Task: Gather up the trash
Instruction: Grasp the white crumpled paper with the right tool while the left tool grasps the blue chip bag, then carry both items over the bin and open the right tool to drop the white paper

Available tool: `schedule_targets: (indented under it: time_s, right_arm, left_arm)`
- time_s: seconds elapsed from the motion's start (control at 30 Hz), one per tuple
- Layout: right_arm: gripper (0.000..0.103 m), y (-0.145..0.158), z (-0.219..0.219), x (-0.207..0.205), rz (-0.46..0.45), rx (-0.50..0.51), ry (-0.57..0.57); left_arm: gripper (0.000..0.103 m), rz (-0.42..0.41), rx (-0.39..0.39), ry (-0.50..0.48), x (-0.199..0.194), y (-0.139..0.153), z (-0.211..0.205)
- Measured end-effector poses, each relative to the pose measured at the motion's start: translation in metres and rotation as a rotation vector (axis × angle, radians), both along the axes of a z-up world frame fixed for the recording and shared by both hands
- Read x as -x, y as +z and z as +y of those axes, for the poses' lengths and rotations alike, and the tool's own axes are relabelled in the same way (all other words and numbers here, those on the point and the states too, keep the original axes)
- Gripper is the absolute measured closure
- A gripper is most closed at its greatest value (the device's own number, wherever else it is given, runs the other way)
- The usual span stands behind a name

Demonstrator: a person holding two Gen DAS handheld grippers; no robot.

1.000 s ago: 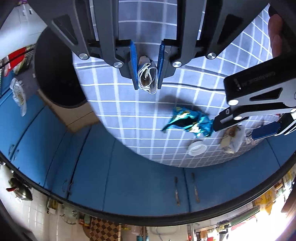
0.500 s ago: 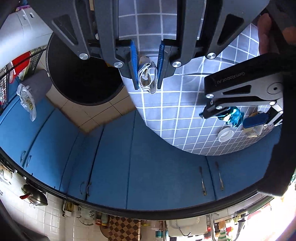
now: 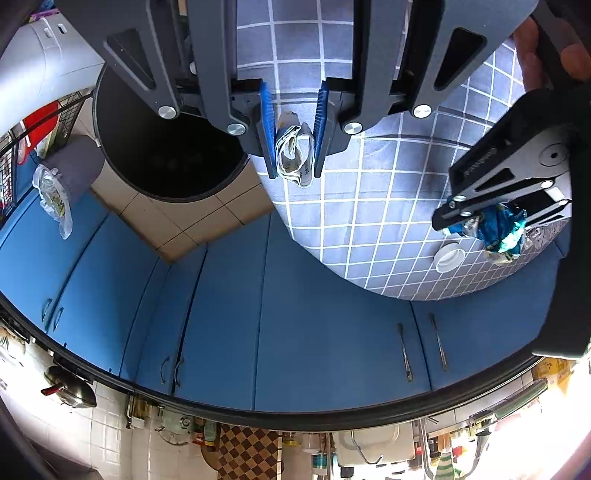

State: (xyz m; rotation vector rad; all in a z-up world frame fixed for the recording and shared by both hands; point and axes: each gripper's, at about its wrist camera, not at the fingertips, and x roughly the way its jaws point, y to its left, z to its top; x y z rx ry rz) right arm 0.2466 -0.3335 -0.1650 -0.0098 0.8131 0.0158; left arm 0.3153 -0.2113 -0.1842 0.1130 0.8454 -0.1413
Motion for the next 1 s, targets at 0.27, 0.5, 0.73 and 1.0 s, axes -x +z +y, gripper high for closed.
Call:
schedule_targets:
  time_s: [0.27,0.5,0.73,1.0]
  right_arm:
    - [0.085,0.009,-0.014,0.009,-0.017,0.002,-0.026]
    - [0.085,0.014,-0.041,0.023,-0.029,0.005,-0.069]
    - [0.085,0.015,-0.065,0.033,-0.032,-0.002,-0.103]
    - [0.085,0.019,-0.086,0.039,-0.044,-0.006,-0.125]
  left_arm:
    - [0.075,-0.038,0.007,-0.043,0.018,0.018,-0.016]
    - [0.075,-0.049,-0.006,-0.115,0.039,0.023,-0.051]
    - [0.075,-0.067,-0.029,-0.177,0.055,0.026,-0.086]
    - [0.075,-0.077,-0.039,-0.202,0.058,0.030,-0.112]
